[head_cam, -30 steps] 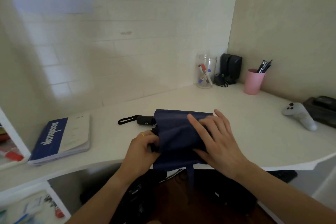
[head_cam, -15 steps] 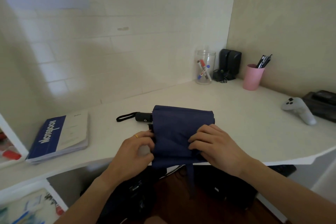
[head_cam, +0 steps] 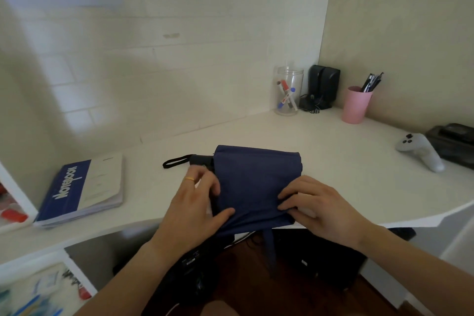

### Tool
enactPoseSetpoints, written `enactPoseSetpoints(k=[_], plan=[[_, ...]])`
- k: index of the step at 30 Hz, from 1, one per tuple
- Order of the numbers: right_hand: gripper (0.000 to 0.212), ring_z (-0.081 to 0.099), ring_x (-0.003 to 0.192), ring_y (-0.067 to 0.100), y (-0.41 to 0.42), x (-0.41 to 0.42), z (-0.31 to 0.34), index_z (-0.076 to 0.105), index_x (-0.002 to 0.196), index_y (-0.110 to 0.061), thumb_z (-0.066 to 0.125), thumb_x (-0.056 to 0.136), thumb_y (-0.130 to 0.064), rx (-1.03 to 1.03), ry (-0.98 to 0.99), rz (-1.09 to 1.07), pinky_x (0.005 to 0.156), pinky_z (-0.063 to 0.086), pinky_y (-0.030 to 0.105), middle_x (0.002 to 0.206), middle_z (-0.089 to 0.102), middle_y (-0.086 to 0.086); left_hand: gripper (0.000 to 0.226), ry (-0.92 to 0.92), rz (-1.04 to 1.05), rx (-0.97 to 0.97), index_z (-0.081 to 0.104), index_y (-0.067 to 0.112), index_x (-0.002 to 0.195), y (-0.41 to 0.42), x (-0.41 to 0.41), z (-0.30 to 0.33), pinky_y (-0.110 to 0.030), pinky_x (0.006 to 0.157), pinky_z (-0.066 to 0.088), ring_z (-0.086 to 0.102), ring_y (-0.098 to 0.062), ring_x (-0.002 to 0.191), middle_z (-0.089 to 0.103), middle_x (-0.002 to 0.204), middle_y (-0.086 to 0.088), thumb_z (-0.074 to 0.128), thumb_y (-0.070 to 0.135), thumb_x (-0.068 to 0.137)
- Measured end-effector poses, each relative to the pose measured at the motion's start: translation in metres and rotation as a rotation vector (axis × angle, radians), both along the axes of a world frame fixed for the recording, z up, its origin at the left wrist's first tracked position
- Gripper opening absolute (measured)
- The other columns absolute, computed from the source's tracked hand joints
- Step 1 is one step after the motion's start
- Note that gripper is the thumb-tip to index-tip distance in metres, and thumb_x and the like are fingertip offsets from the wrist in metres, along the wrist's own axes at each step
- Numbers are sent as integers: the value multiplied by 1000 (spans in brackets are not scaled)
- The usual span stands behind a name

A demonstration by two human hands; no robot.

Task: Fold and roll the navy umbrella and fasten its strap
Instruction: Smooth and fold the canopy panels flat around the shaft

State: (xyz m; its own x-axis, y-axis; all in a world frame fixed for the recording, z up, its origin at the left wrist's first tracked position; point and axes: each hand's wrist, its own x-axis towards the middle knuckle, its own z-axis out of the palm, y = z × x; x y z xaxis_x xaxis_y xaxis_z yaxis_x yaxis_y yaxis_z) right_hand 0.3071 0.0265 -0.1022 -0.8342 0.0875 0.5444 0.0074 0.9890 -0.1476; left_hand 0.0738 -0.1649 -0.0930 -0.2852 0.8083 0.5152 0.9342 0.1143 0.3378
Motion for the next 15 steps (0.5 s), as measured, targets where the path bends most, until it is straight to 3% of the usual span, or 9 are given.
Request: enactPoseSetpoints(k=[3, 5, 7, 9, 11, 13, 15], plan=[[18, 61, 108, 13, 0, 5, -4, 77, 104, -20, 67, 92, -11, -23, 4, 8, 85, 52, 29, 114, 65, -2, 49, 223, -287, -120, 58, 29, 132, 4, -2, 9, -26, 114, 38, 41, -14, 136, 40, 148, 0, 75, 26, 86], [22, 61, 108, 12, -1, 8, -3, 77, 107, -20, 64, 92, -9, -27, -31, 12, 85, 52, 28, 113, 67, -5, 42, 261, -406, -248, 62, 28, 132, 8, -2, 15, -28, 118, 35, 40, -12, 140, 46, 151, 2, 63, 14, 93], [25, 62, 107, 10, -3, 11, -1, 77, 109, -21, 64, 91, -9, -52, -75, 8, 85, 53, 27, 112, 69, -8, 41, 172, -407, -323, 67, 26, 129, 11, -3, 17, -24, 113, 36, 48, -6, 132, 56, 142, 8, 54, 8, 95], [22, 63, 104, 6, -5, 13, 10, 77, 106, -23, 64, 90, -14, -101, -139, -5, 85, 53, 26, 109, 71, -12, 38, 109, -369, -362, 66, 28, 131, 15, -3, 20, -24, 110, 38, 49, -2, 125, 60, 135, 13, 49, 15, 100], [16, 66, 94, 2, -2, 6, 28, 78, 100, -26, 65, 92, -25, -164, -199, -39, 82, 53, 23, 99, 74, -15, 39, 154, -326, -378, 54, 36, 143, 20, 2, 22, -28, 103, 44, 48, -2, 118, 57, 128, 17, 39, 37, 107], [12, 67, 83, 3, 10, -14, 49, 80, 94, -26, 68, 93, -26, -282, -129, -104, 76, 50, 21, 90, 77, -12, 52, 303, -281, -415, 33, 39, 156, 24, 12, 21, -29, 96, 46, 45, -8, 112, 50, 125, 14, 24, 54, 107], [14, 66, 86, 5, 34, -42, 67, 78, 101, -23, 68, 93, -29, -420, -31, -243, 79, 50, 24, 98, 76, -7, 60, 467, -264, -447, 25, 37, 159, 25, 24, 14, -36, 95, 45, 43, -15, 117, 44, 135, 6, 14, 61, 105]])
